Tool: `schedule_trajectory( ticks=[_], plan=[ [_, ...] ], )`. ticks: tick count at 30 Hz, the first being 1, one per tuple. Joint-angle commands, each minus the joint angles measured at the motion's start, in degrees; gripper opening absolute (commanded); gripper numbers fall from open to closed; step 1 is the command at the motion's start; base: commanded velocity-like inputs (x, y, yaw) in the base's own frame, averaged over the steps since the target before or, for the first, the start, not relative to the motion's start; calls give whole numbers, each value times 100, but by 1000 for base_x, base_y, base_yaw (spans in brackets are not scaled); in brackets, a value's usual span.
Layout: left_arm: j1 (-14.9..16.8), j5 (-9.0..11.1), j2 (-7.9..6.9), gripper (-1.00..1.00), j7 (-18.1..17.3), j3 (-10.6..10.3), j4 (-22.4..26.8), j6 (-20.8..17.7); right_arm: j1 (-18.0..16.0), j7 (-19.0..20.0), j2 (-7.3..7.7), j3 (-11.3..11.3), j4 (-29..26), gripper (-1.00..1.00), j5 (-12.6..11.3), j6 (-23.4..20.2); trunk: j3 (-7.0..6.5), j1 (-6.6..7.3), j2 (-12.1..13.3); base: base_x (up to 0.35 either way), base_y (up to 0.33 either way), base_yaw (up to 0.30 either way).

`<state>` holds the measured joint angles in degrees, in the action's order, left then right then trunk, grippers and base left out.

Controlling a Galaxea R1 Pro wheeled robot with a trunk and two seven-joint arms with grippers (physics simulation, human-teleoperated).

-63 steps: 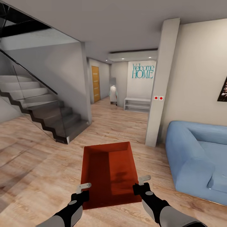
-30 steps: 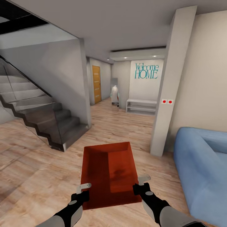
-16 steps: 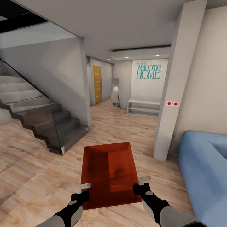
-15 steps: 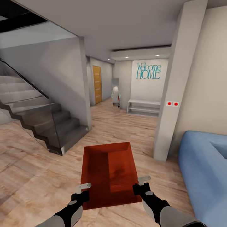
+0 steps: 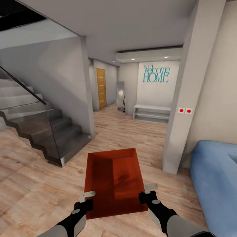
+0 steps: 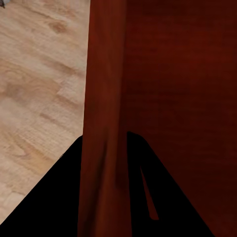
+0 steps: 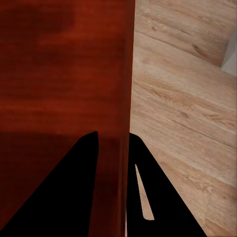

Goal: Move the two storage containers from the living room to the garage. In the garage, place one container on the floor and stack the other container on top of it (either order is fine).

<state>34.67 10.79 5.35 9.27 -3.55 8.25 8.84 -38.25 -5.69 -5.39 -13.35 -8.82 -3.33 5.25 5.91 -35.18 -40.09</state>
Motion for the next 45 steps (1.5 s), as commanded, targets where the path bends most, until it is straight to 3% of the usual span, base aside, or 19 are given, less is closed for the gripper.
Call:
schedule_trajectory(
  ticks=[1,45],
  plan=[
    [5,73,1,-100,180,381,-16,30,-7,7,-32,214,-86,-100,-379,456,10,-5,-8,322,0,0],
    [5,81,1,-100,179,381,-16,48,-15,-4,-32,201,-85,-100,-361,450,10,-5,-8,322,0,0]
  ],
)
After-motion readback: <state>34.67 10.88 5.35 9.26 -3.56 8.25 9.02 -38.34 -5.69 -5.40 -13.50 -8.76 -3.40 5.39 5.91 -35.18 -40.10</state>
